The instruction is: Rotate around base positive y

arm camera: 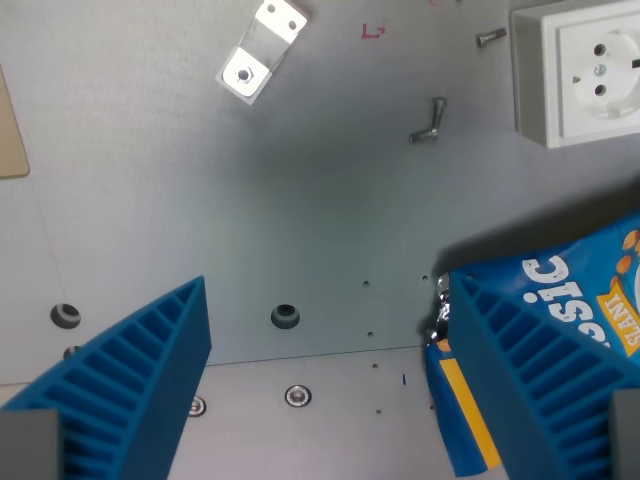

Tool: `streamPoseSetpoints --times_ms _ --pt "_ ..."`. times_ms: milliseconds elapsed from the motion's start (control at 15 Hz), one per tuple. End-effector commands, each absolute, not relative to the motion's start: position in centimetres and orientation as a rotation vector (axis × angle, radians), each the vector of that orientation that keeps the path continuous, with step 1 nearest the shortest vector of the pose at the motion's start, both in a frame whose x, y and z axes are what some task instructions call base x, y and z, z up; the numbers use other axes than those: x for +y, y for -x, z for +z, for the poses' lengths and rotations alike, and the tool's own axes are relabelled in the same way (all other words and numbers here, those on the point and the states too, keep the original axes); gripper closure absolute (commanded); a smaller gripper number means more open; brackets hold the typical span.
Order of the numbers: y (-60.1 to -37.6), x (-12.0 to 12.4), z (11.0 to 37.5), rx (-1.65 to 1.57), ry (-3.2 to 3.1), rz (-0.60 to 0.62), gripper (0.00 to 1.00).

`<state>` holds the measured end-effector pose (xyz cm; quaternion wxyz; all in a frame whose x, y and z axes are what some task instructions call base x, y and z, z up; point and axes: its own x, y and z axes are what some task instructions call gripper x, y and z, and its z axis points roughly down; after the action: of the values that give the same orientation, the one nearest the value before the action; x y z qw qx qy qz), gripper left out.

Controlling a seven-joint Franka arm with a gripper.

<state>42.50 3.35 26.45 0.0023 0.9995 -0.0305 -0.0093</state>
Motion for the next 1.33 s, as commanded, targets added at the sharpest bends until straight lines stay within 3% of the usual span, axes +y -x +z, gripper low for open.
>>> streamPoseSetpoints --times_ms 67,1333 --pt "-42.52 3.35 26.67 -0.097 -3.135 -0.041 0.00" --pt "-42.52 3.35 26.67 -0.094 -3.097 -0.436 0.00"
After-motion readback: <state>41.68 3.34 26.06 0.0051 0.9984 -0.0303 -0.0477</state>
